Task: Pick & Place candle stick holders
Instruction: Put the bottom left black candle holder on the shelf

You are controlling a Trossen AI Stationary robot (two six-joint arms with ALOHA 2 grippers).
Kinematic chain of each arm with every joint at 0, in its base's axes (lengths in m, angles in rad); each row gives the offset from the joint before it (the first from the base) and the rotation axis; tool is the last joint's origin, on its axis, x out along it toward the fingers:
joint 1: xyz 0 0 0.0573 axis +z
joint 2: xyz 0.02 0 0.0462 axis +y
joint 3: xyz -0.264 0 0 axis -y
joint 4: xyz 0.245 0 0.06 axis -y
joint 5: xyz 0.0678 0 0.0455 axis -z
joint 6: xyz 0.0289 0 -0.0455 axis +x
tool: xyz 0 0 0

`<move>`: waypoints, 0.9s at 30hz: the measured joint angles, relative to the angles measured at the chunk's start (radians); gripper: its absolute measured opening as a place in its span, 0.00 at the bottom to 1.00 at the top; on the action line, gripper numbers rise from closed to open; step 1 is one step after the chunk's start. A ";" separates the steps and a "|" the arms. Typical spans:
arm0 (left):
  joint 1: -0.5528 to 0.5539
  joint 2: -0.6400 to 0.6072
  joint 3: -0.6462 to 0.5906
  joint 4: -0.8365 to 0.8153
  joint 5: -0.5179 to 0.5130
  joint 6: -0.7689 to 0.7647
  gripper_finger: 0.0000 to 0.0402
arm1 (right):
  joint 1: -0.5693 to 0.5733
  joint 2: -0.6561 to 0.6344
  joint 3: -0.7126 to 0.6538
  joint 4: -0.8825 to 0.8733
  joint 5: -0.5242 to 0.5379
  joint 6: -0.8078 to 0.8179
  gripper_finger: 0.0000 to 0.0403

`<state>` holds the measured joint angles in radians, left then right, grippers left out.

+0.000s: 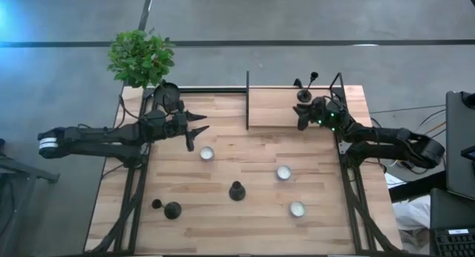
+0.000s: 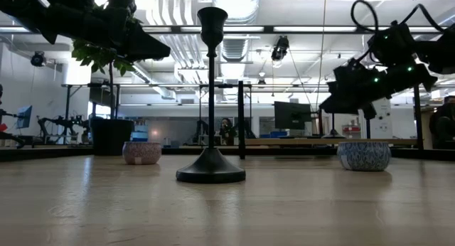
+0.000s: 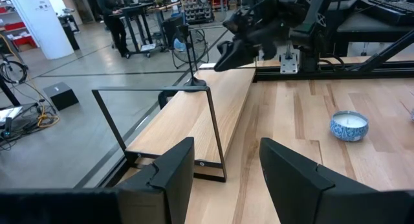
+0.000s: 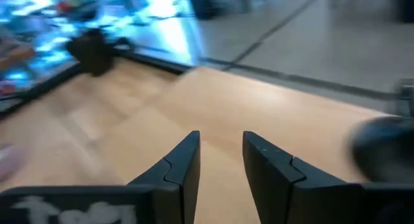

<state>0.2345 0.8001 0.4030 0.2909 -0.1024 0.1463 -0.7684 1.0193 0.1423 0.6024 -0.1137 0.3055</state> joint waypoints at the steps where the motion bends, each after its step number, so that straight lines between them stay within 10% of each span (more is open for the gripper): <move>1: 0.000 0.000 0.000 0.000 0.000 0.000 0.45 | 0.008 -0.005 0.002 -0.001 -0.031 0.009 0.26; 12: 0.000 0.000 0.000 0.000 0.000 0.000 0.45 | 0.239 -0.032 0.083 0.006 -0.127 0.091 0.17; 27: 0.000 0.000 0.000 0.000 0.000 0.000 0.45 | 0.624 -0.031 0.420 -0.292 0.118 0.032 0.03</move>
<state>0.2344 0.8001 0.4033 0.2907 -0.1024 0.1462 -0.1444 0.9886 0.5621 0.3101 0.0039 0.3375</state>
